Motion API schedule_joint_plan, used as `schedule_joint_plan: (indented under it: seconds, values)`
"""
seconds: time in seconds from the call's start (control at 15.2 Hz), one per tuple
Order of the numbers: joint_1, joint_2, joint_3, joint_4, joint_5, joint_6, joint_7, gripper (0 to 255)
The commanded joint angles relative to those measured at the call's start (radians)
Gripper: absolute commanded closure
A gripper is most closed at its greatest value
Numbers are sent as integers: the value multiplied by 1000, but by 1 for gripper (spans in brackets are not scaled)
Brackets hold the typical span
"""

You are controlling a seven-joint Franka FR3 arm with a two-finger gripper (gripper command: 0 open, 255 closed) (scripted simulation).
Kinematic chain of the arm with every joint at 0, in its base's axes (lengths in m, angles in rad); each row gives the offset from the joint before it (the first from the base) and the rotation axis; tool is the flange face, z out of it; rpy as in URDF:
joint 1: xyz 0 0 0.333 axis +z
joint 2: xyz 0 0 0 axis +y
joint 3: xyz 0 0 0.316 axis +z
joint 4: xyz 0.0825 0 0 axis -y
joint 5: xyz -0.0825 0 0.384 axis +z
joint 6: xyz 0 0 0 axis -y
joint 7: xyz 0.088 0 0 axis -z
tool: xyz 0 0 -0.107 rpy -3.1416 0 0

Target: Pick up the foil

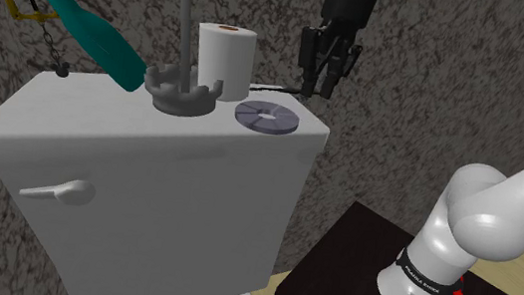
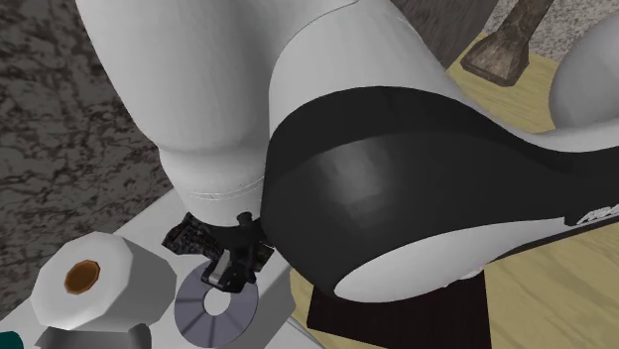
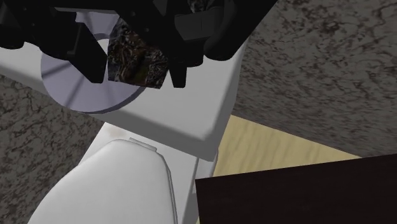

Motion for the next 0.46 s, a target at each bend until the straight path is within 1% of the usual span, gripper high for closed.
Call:
schedule_joint_plan:
  seconds: [0.0,0.26,0.4]
  values:
    - [-1,9,-2,33,-2,-24,5,255]
    - [-3,29,-6,104,-7,-74,15,255]
    - [-3,30,-6,107,-7,-76,16,255]
